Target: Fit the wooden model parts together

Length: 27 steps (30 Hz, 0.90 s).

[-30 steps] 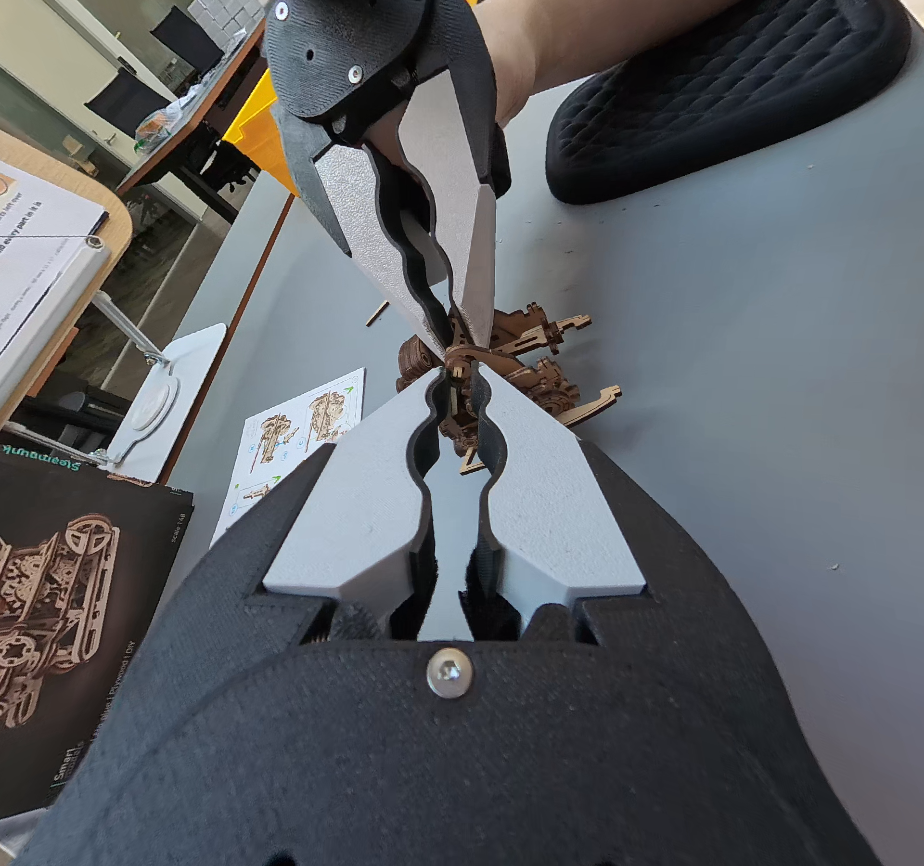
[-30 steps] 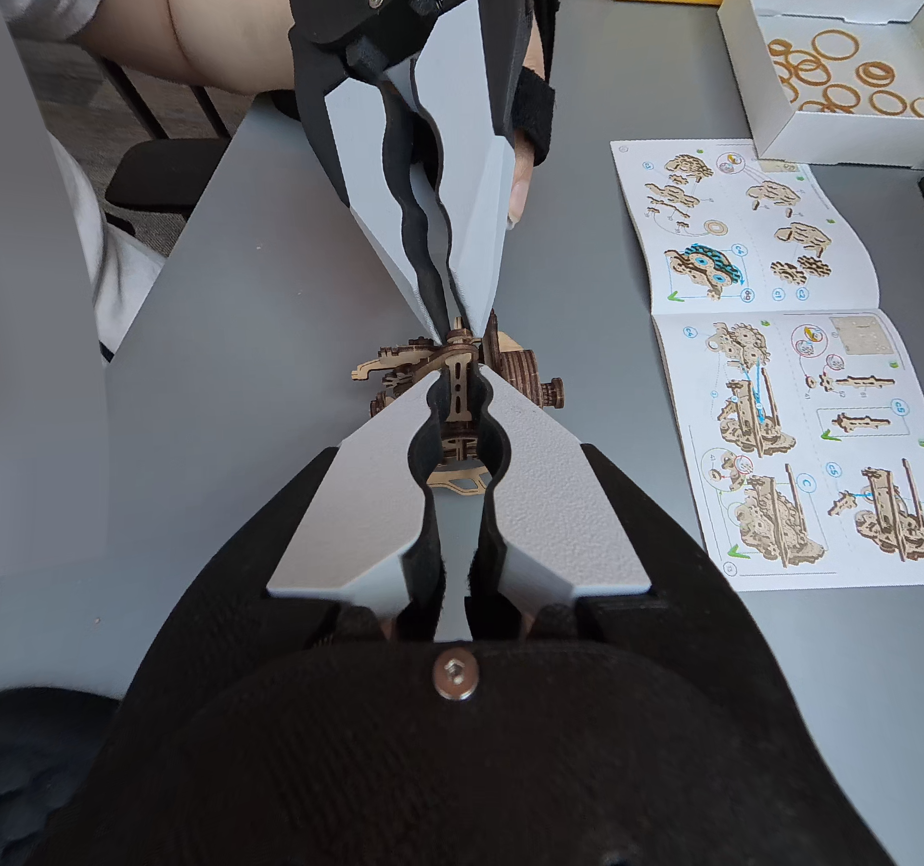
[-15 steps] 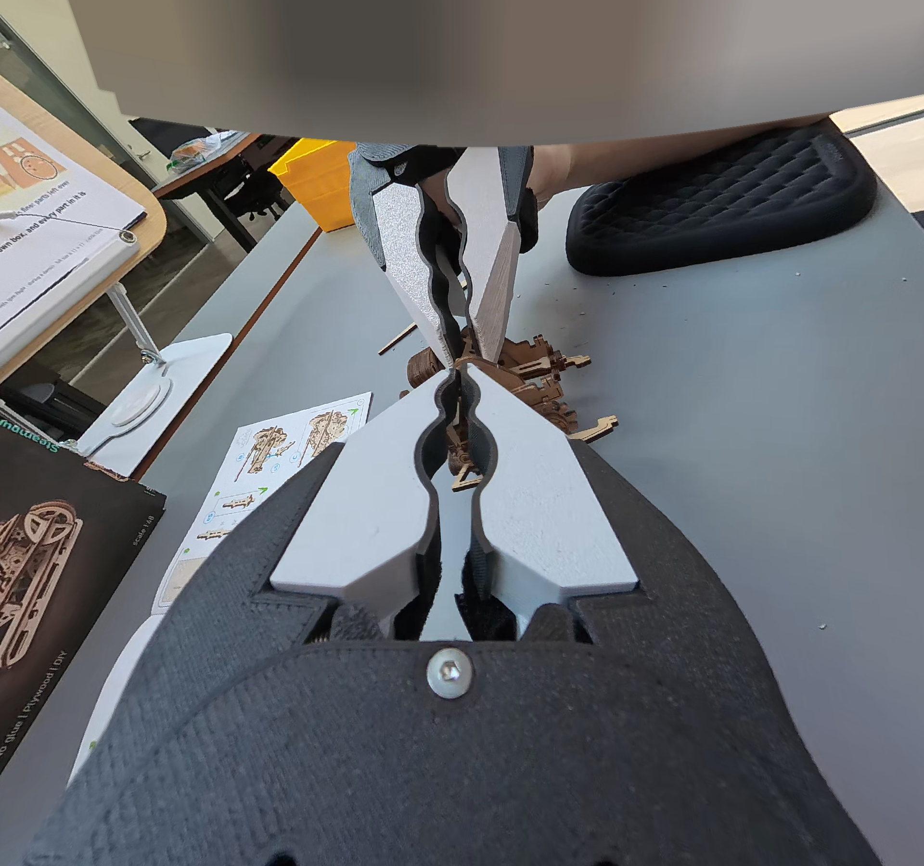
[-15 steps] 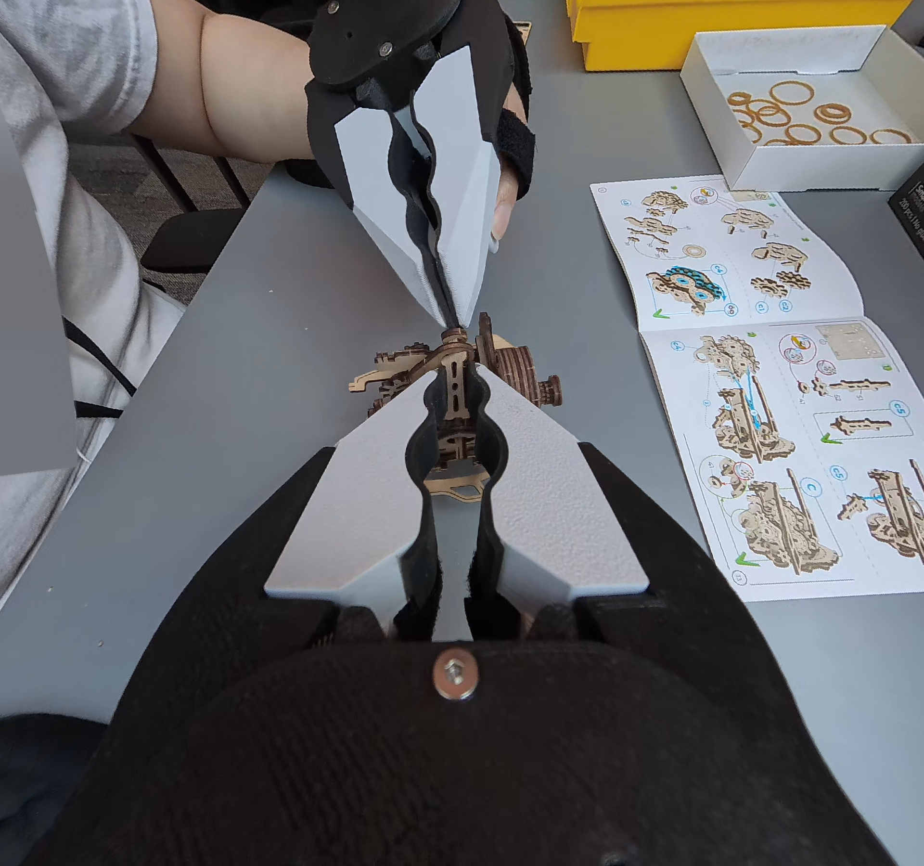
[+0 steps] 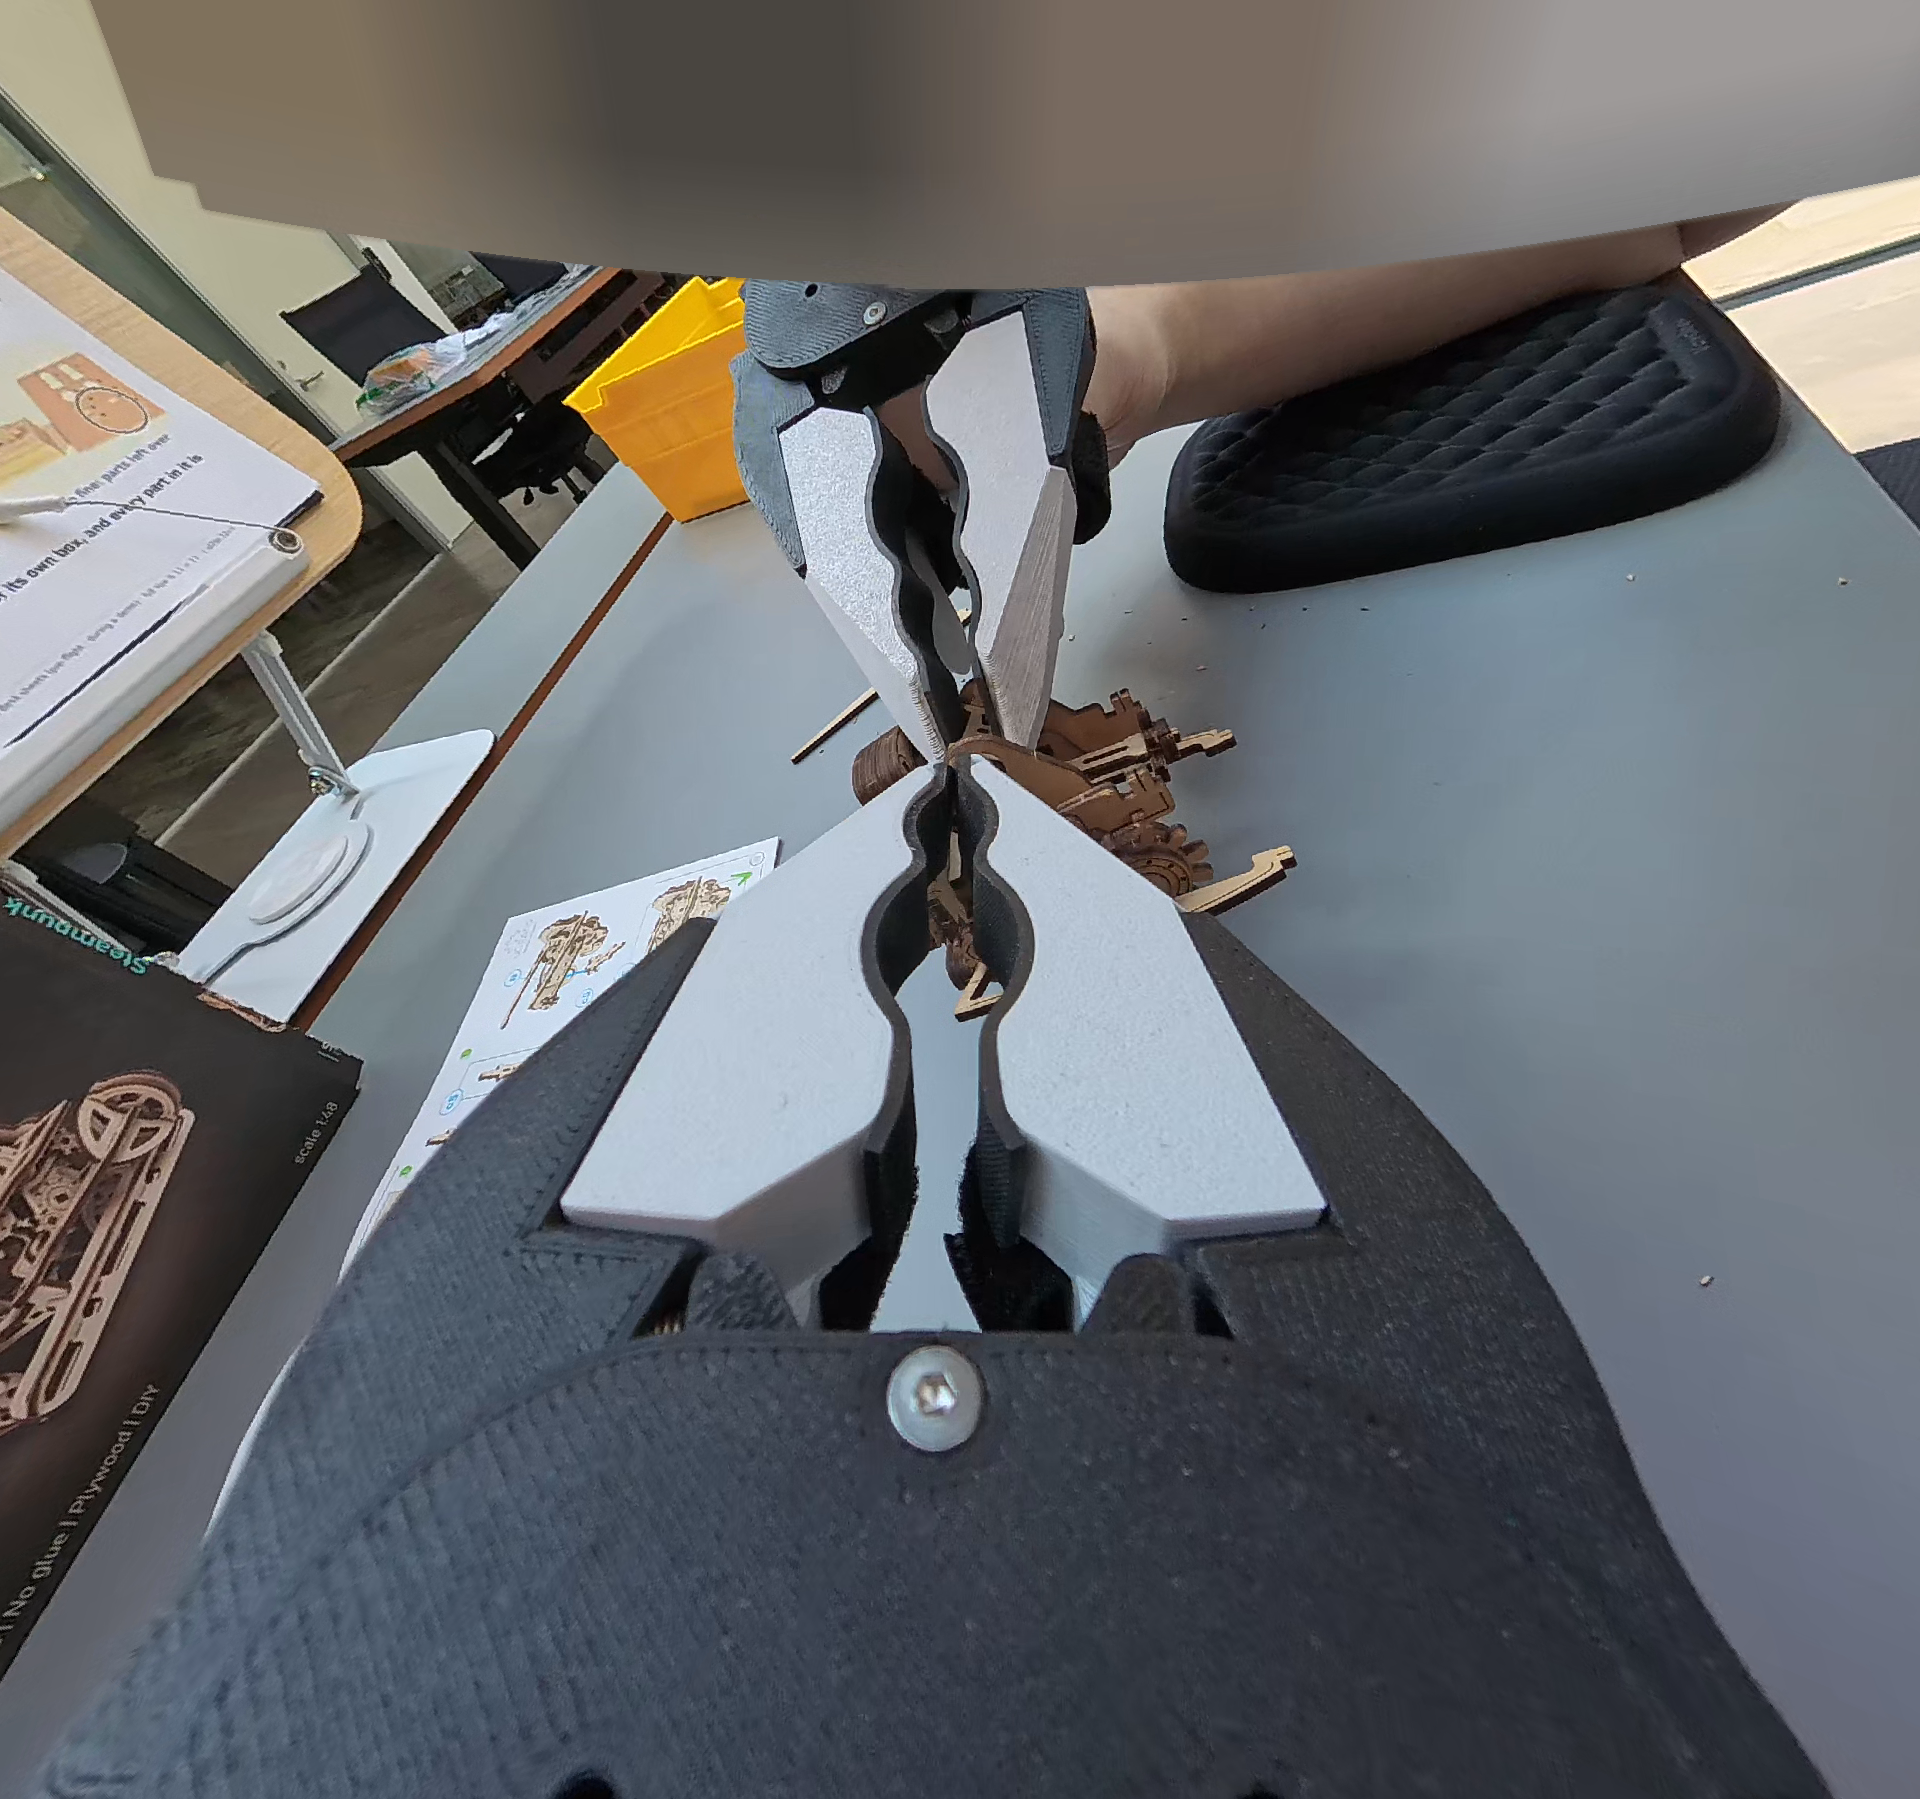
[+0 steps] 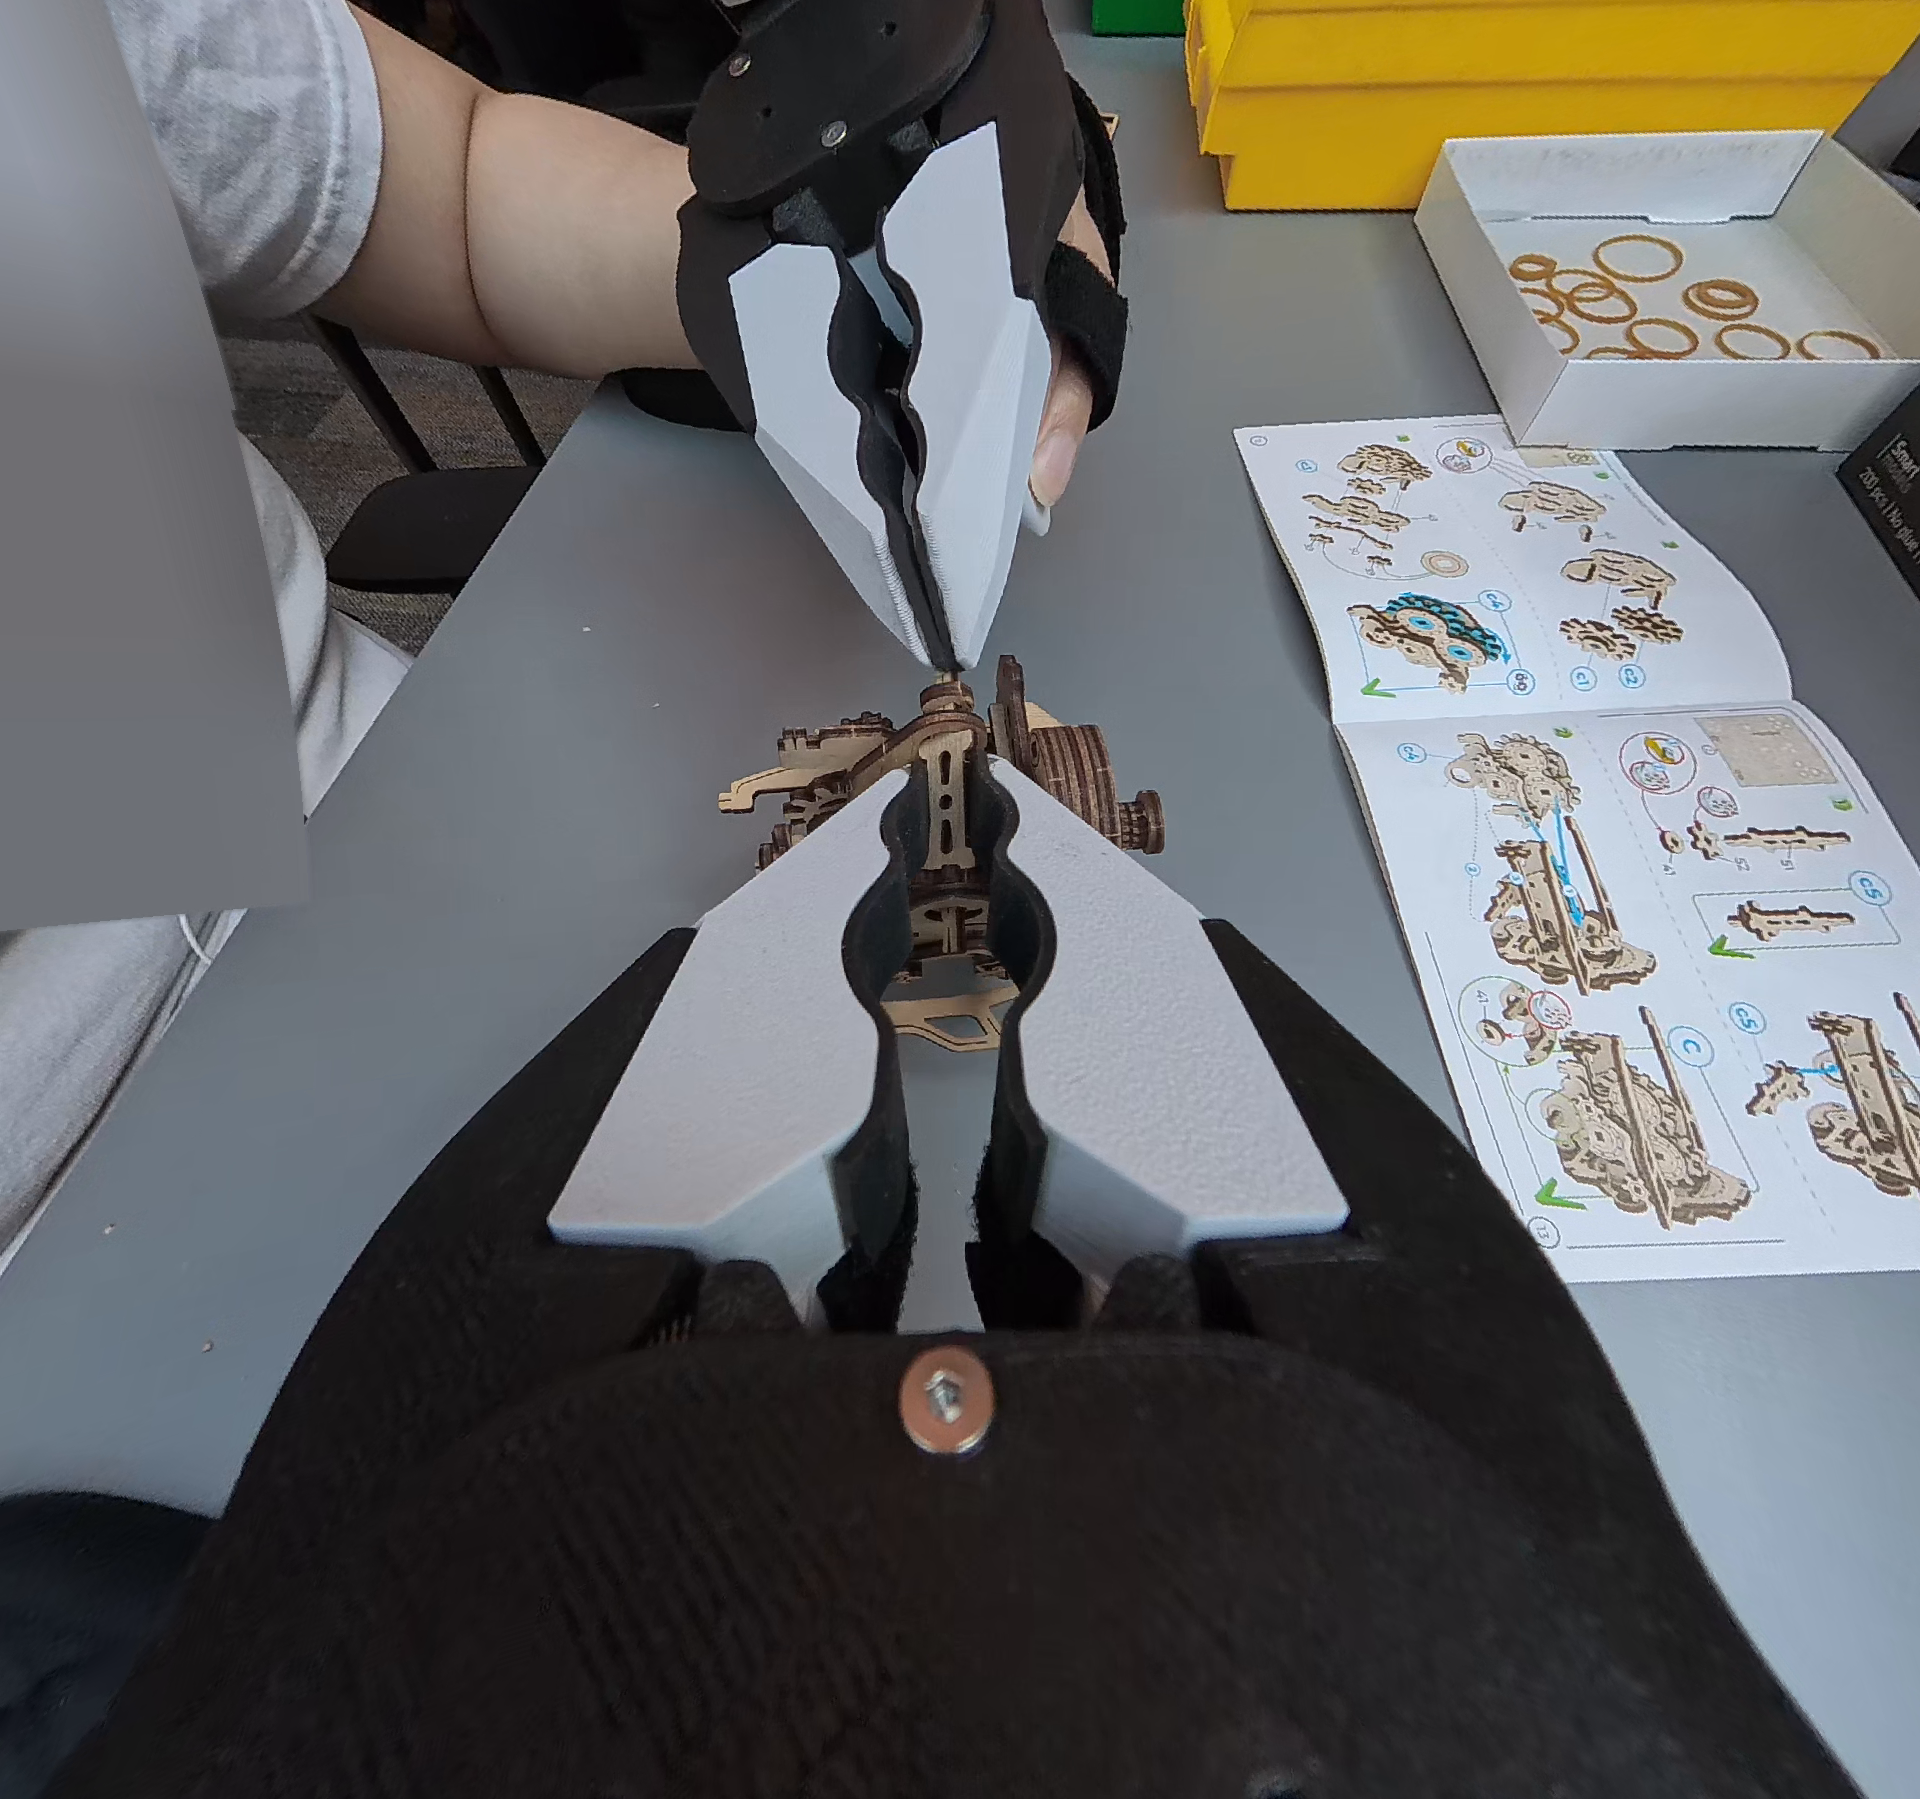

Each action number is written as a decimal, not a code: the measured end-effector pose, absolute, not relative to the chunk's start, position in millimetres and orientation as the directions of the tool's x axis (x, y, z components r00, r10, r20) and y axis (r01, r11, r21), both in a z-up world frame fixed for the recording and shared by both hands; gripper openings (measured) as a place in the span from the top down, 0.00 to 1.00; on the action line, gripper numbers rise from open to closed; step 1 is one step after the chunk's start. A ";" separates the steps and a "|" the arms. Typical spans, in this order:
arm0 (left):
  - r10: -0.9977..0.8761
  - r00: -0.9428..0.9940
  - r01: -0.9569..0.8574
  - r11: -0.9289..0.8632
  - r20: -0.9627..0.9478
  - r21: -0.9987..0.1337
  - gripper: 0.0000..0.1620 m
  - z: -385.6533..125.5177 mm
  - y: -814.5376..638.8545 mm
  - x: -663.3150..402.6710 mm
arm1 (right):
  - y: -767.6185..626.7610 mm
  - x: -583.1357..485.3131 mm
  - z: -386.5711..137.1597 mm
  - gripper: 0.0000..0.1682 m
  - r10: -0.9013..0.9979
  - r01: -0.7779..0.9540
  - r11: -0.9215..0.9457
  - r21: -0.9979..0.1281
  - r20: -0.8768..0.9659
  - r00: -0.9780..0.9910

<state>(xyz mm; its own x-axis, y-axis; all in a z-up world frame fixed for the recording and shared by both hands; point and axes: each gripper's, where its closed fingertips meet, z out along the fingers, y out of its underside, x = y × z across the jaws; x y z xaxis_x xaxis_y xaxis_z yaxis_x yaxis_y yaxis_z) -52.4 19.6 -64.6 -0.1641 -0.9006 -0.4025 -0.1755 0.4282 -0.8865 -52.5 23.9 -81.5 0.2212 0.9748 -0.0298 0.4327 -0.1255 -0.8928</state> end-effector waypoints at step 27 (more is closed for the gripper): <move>-0.982 -0.181 -0.181 -0.025 0.058 -0.983 1.00 -49.8 22.9 -49.2 | 32.5 -48.6 -73.9 0.97 0.934 0.468 0.052 -0.882 0.208 0.289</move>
<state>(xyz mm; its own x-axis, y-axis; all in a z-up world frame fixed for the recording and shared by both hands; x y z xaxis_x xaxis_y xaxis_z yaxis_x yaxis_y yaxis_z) -49.2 22.9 -49.8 -0.1808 -0.9818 0.0582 -0.1814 -0.0249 -0.9831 -48.6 32.5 -73.9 0.2889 0.9344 0.2084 0.4683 0.0519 -0.8820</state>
